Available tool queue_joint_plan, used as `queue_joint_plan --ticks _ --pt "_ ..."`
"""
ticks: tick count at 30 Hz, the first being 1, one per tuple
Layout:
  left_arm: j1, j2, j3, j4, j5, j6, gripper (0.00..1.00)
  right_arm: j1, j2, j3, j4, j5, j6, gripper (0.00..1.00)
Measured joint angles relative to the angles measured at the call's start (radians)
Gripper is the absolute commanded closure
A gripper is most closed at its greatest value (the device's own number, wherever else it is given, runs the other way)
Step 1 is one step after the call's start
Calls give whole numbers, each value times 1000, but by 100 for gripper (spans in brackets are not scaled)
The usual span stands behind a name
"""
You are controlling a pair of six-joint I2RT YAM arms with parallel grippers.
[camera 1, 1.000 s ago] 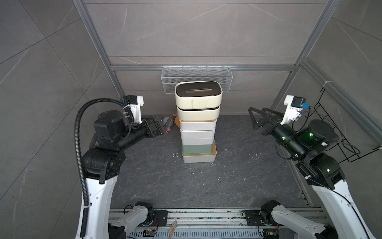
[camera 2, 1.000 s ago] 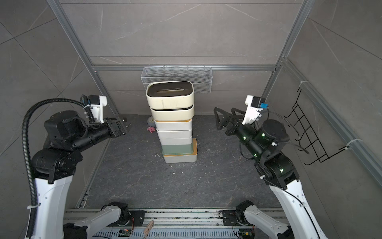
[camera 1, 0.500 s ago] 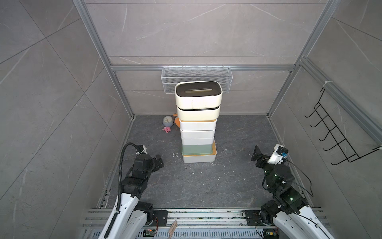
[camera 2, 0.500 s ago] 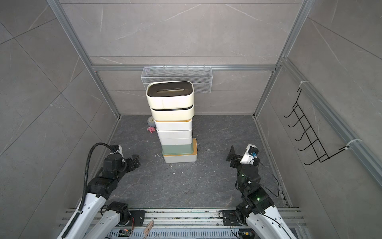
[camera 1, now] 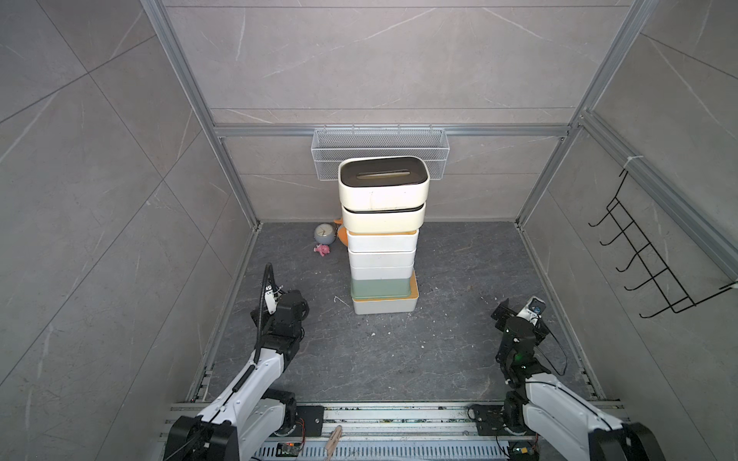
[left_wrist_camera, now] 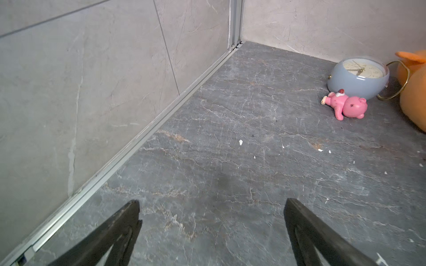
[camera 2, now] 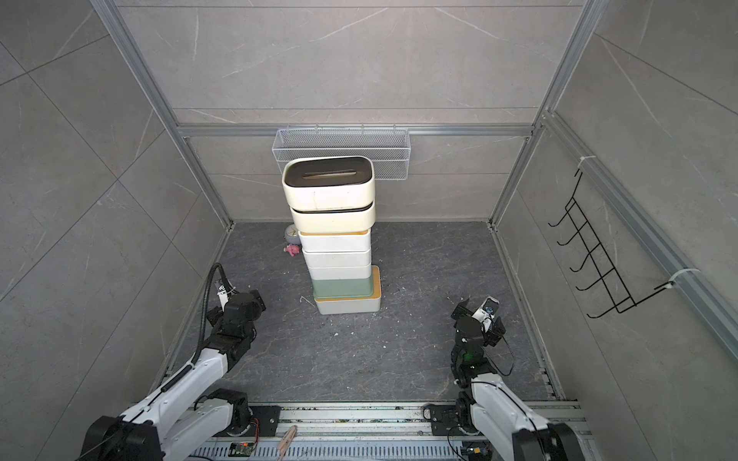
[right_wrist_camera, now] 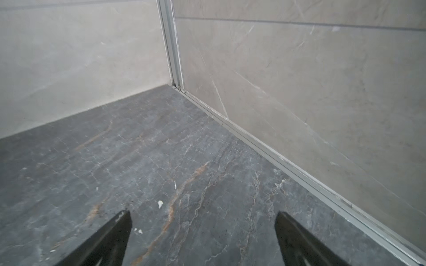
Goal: Stack the tissue boxes
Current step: Reset both arms
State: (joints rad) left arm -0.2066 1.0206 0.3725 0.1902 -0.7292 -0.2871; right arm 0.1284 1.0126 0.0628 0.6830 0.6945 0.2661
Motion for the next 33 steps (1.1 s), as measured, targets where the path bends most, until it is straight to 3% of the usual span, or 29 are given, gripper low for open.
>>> queue_joint_plan --ticks 6,14,21,33 --pt "46 222 -78 300 102 156 0 -28 318 111 191 -102 -37 0" --pt "138 443 -122 687 306 255 1 -91 446 153 357 -399 -118 0" --pt "198 489 -85 688 402 257 0 -93 486 224 299 -645 -210 0" --pt "218 489 -35 651 436 245 0 -93 486 284 199 -680 -219 0"
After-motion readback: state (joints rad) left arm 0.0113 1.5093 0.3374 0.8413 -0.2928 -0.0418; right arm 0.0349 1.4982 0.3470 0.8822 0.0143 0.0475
